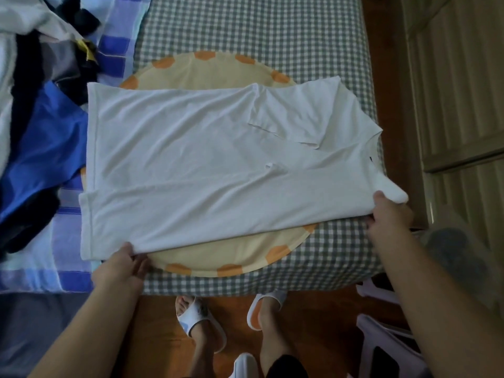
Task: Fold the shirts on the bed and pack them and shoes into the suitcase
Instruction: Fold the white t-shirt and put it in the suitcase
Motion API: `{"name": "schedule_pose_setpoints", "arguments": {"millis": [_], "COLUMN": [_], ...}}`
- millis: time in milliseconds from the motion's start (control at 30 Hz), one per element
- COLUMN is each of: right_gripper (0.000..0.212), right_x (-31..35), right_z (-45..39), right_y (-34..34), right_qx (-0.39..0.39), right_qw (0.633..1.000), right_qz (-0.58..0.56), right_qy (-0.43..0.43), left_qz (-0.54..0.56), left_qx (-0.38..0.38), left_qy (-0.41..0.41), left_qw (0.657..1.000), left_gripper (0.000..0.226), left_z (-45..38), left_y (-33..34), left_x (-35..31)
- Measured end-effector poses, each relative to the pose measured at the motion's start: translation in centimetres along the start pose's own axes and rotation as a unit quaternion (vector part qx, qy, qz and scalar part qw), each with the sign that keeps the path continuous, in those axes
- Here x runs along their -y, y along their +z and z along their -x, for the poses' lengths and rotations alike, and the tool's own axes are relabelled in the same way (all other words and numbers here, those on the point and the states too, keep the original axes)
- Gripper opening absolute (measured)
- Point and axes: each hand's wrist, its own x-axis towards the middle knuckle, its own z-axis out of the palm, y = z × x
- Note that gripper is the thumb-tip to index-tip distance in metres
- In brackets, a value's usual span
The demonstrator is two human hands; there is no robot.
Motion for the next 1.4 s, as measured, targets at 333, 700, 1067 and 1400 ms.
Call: {"name": "schedule_pose_setpoints", "arguments": {"millis": [333,700,1067,1400], "right_gripper": [0.057,0.028,0.028,0.023], "right_x": [1.6,6.1,-3.1,-5.3], "right_z": [1.6,-6.9,5.2,4.6], "right_y": [-1.9,5.2,10.7,13.0], "right_qx": [-0.12,0.159,0.305,0.247], "right_qw": [0.844,0.587,0.447,0.472], "right_qz": [0.373,0.615,0.432,0.5], "right_qy": [-0.366,-0.502,-0.721,-0.683], "left_qz": [-0.321,-0.679,-0.564,-0.656], "left_qx": [-0.017,0.216,0.091,-0.006], "left_qy": [0.374,0.563,0.656,0.647], "left_qw": [0.87,0.418,0.493,0.389], "left_gripper": [0.031,0.035,0.023,0.032], "left_z": [10.5,11.4,7.9,-1.9], "left_y": [1.0,19.6,14.1,2.5], "left_x": [0.9,1.6,1.9,-9.7]}}
